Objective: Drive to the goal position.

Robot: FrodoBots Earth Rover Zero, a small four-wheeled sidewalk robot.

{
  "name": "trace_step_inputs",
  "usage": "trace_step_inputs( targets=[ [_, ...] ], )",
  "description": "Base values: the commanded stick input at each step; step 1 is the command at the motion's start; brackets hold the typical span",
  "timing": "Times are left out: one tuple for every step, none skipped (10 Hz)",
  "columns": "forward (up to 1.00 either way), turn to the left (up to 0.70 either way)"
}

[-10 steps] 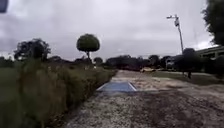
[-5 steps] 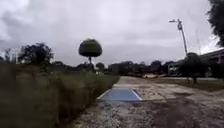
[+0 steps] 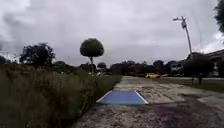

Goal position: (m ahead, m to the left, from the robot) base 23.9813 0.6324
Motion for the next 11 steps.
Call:
trace_step_inputs(
  targets=[
    [0.5, 0.0],
    [0.5, 0.0],
    [0.5, 0.0],
    [0.5, -0.02],
    [0.5, -0.21],
    [0.5, -0.43],
    [0.5, -0.39],
    [0.5, -0.15],
    [0.5, 0.0],
    [0.5, 0.0],
    [0.5, 0.0]
  ],
)
